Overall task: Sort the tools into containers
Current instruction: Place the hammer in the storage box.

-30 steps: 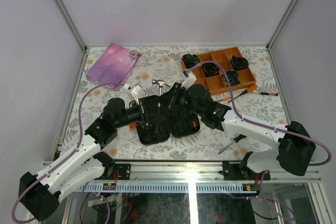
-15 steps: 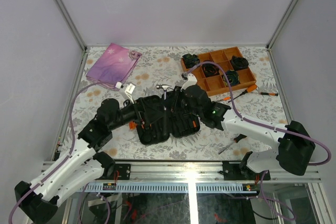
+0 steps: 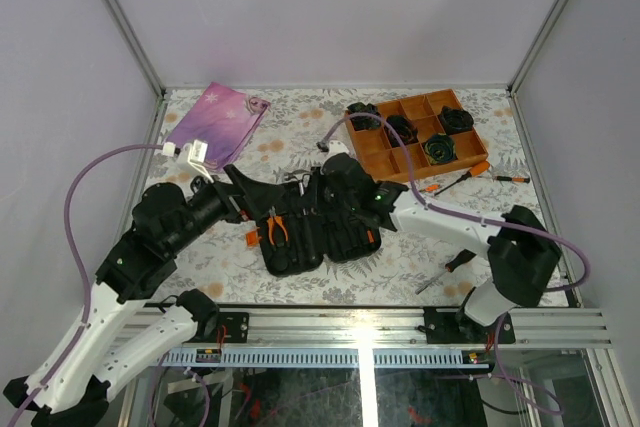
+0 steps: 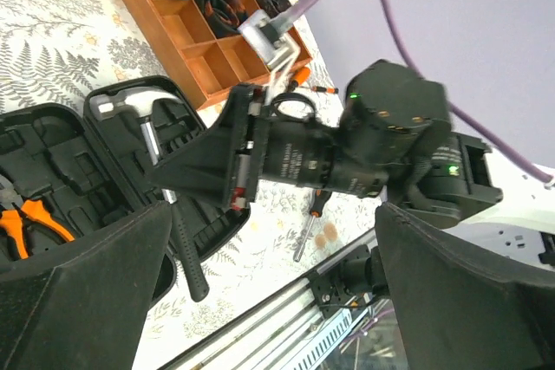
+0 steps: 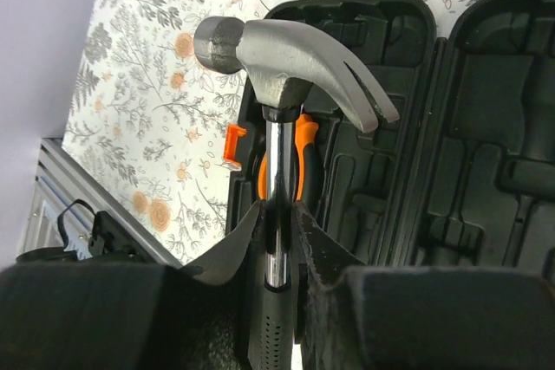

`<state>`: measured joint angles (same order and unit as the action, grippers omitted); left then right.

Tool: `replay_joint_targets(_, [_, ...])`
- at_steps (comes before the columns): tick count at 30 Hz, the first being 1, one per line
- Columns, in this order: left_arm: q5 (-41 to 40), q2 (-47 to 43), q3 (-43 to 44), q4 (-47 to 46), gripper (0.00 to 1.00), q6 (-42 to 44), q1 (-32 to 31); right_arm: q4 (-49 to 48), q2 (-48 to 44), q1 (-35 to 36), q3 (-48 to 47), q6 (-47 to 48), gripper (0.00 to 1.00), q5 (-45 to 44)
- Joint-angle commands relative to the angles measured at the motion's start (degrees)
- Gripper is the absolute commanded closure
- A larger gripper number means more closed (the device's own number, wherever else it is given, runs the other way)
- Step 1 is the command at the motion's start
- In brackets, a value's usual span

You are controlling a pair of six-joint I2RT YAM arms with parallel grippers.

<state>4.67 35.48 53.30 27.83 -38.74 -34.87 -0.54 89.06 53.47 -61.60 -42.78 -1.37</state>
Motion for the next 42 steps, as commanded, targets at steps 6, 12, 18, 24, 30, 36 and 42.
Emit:
replay_joint_targets(6, [-4.53, 1.2, 8.7, 5.71, 0.0, -4.21, -0.15, -0.88, 12.27, -3.35, -10.87, 0.17, 1.0, 7.97])
replay_joint_targets(12, [-3.68, -1.6, 8.26, 2.19, 0.0, -3.28, -0.11, 0.0, 17.77, -5.17, -14.62, 1.27, 1.0, 10.11])
replay_joint_targets(18, [-5.4, -1.43, 9.92, 0.78, 0.0, -0.84, -0.85, 0.85, 20.8, -5.5, -17.24, 1.94, 1.0, 11.28])
replay_joint_targets(24, [-7.53, -0.71, 12.43, 0.35, 0.0, -0.6, -1.38, 0.98, 23.93, -5.51, -19.36, 1.22, 1.0, 12.96])
replay_joint_targets(30, [-4.77, -0.2, 10.88, -1.86, 0.0, 2.5, -1.6, 2.97, 24.63, -5.51, -19.88, 1.56, 1.0, 12.53])
replay_joint_targets(36, [-1.98, -2.72, 7.33, -5.35, 0.0, 7.87, -1.62, 3.2, 24.93, -5.36, -18.63, 0.97, 1.0, 13.67])
replay_joint_targets(42, [-3.72, -3.79, 7.19, -8.14, 0.0, 2.85, -1.6, 3.04, 26.51, -4.44, -19.96, 0.24, 1.0, 15.25])
